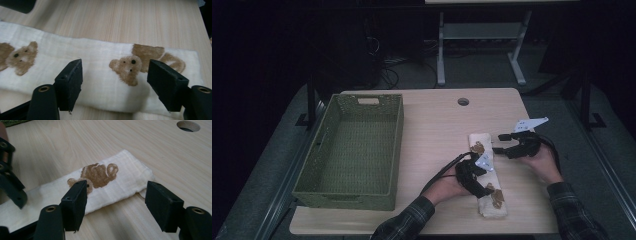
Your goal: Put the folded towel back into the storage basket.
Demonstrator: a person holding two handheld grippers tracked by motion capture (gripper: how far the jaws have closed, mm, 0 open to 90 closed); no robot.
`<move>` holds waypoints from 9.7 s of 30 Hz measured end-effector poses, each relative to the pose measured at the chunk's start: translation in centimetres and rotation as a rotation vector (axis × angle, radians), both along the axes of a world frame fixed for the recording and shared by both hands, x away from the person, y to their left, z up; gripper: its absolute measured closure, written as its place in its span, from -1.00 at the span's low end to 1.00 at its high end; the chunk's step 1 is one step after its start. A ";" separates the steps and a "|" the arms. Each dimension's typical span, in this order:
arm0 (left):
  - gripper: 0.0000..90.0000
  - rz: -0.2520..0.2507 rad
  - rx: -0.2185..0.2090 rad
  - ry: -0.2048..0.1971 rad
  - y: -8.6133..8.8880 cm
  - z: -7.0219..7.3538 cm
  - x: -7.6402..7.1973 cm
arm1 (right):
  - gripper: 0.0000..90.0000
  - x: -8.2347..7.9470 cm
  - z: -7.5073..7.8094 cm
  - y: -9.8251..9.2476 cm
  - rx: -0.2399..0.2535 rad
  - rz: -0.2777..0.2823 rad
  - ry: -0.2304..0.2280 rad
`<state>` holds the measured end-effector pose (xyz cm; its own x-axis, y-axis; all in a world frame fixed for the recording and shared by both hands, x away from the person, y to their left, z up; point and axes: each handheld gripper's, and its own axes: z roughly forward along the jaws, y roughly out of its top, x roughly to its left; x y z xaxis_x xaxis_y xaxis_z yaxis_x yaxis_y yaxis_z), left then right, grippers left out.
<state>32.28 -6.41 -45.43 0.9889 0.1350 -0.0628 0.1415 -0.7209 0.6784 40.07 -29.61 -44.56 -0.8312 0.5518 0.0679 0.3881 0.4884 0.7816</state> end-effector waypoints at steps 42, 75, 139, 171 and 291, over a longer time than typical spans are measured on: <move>0.73 0.003 0.035 0.097 3.8 -0.3 -3.1 | -0.21 3.6 -2.2 7.0 -0.081 0.331 0.106; 0.75 0.005 0.016 0.127 3.9 0.5 -2.7 | 0.78 2.6 -1.3 7.9 -0.146 0.408 0.092; 0.74 0.282 -0.089 -0.052 30.1 16.6 0.0 | 0.79 9.1 13.7 32.5 -0.040 0.565 -0.059; -0.03 0.329 -0.082 -0.042 32.3 13.3 -0.3 | 0.79 8.1 10.7 37.3 -0.072 0.635 -0.023; -0.69 0.180 -0.030 -0.048 8.0 -1.0 -1.2 | -0.70 3.1 -3.6 8.7 -0.073 0.095 0.012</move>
<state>31.10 1.63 -46.48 0.9509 0.3085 -0.0227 0.2332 -0.6666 0.7080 43.17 -20.93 -48.20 -0.8793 0.4746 0.0407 0.3464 0.5784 0.7385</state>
